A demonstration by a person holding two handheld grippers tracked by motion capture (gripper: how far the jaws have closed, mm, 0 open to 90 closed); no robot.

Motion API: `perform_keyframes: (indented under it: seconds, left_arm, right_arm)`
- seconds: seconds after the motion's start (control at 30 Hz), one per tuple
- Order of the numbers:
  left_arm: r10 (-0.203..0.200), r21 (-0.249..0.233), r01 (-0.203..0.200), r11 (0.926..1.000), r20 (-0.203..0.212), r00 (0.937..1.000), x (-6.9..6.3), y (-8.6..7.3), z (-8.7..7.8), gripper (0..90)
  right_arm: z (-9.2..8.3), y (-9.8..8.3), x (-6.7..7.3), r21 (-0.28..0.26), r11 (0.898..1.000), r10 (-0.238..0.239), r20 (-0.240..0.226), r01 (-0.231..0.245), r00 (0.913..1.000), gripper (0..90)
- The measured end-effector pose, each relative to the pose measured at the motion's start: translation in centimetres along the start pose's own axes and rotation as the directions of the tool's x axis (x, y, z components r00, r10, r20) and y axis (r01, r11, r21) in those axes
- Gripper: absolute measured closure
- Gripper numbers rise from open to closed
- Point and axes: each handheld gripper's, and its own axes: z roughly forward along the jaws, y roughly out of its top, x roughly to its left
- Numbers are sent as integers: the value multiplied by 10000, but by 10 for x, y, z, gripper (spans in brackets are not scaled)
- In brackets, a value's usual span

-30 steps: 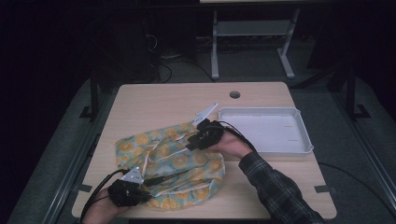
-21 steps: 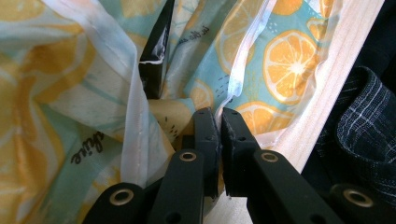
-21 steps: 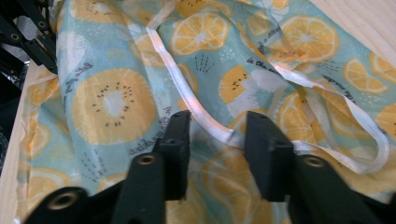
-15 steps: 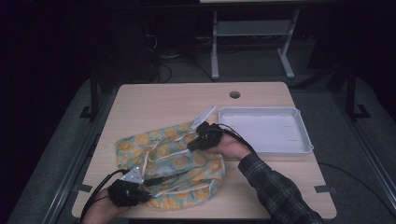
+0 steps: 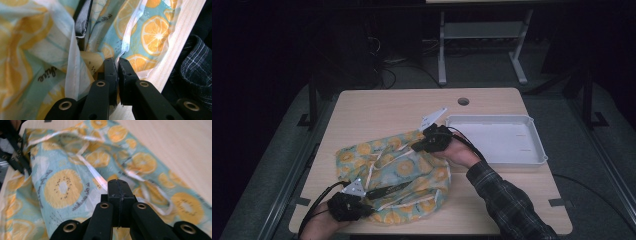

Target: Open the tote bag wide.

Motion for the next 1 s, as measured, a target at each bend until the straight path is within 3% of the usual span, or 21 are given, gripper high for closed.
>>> perform_keyframes:
  seconds: [0.27, 0.47, 0.53, 0.77, 0.8, 1.0]
  left_arm:
    - [-165, -140, 166, 9998, 53, 9998, 1, -1, 1, 864]
    - [-179, -164, 180, 9997, 39, 9998, 1, -1, 1, 869]
    - [-169, -164, 170, 9997, 30, 9999, 1, -1, 1, 871]
    - [-127, -176, 127, 9998, 24, 9999, 1, -1, 0, 873]
    - [-150, -177, 151, 9997, 39, 9999, 1, -1, 0, 873]
    - [-210, -223, 212, 9995, 99, 9997, 1, -2, 1, 871]
  right_arm:
    - [2, 7, -15, -342, 9991, 249, 481, -232, 9985, 900]
    - [10, 5, -31, -167, 9984, 545, 852, -533, 9949, 900]
    - [14, 2, -35, -102, 9964, 842, 945, -836, 9920, 899]
    - [34, -12, -53, 679, 9910, 1046, 1465, -1155, 9837, 899]
    - [38, -14, -53, 819, 9871, 1247, 1456, -1375, 9815, 899]
    - [53, -19, -54, 1461, 9812, 1009, 1672, -1259, 9807, 898]
